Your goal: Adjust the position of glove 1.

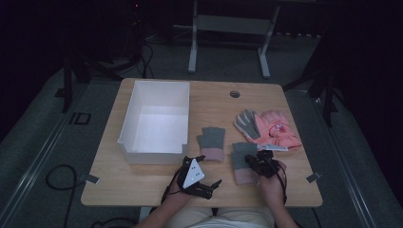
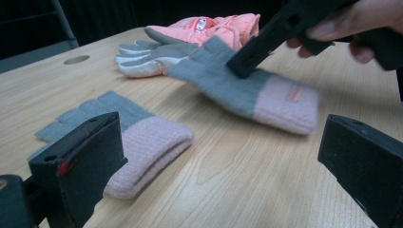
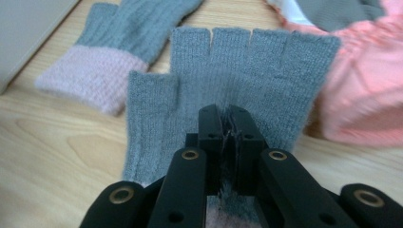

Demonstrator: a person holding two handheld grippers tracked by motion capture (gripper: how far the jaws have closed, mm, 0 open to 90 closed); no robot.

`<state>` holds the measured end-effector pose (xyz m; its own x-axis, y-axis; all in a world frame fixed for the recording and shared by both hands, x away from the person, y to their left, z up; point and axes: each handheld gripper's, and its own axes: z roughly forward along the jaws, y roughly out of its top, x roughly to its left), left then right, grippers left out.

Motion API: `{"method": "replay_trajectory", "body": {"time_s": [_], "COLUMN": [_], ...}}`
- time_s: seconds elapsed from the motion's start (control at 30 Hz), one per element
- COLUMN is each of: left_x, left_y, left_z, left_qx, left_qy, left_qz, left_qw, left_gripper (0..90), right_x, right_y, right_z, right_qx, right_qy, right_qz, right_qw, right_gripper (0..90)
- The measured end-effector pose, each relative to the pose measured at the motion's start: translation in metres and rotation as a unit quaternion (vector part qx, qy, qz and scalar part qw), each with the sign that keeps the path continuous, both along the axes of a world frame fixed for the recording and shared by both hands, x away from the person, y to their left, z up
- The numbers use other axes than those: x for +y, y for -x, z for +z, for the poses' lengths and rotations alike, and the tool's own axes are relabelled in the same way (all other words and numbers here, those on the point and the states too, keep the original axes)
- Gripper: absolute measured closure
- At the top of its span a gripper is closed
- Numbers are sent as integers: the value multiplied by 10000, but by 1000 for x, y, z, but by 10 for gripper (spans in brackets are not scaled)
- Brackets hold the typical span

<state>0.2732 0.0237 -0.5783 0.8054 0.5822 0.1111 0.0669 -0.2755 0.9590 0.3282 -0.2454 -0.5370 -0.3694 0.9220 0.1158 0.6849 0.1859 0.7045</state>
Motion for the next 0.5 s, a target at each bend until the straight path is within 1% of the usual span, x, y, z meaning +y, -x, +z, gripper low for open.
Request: {"method": "replay_trajectory", "body": {"time_s": [0.07, 0.13, 0.2, 0.27, 0.37, 0.4, 0.47, 0.5], "left_x": [0, 0, 0, 0, 0, 0, 0, 0], "left_y": [0, 0, 0, 0, 0, 0, 0, 0], "left_z": [0, 0, 0, 0, 0, 0, 0, 0], "left_qx": [8, -5, 1, 9, -11, -2, 1, -10], "left_qy": [-12, 11, 0, -5, 0, -6, -2, 5], "left_qz": [2, 1, -1, -3, -6, -5, -2, -6], "left_qw": [10000, 10000, 10000, 10000, 10000, 10000, 10000, 10000], "left_gripper": [10, 10, 10, 10, 10, 10, 10, 10], "right_x": [4, 6, 7, 6, 6, 7, 5, 3], "right_y": [-5, -9, -12, -14, -15, -16, -16, -17], "right_z": [-2, -5, -9, -15, -20, -20, -17, -14], "right_qx": [-18, 30, 38, 98, 81, 70, 94, 64], "right_qy": [-17, -75, 6, -13, -23, 1, -52, -75], "right_qz": [-66, -93, -129, -208, -237, -212, -168, -118], "right_qw": [10000, 9999, 9999, 9997, 9997, 9998, 9998, 9999], "right_gripper": [853, 852, 849, 840, 825, 811, 751, 715]}}
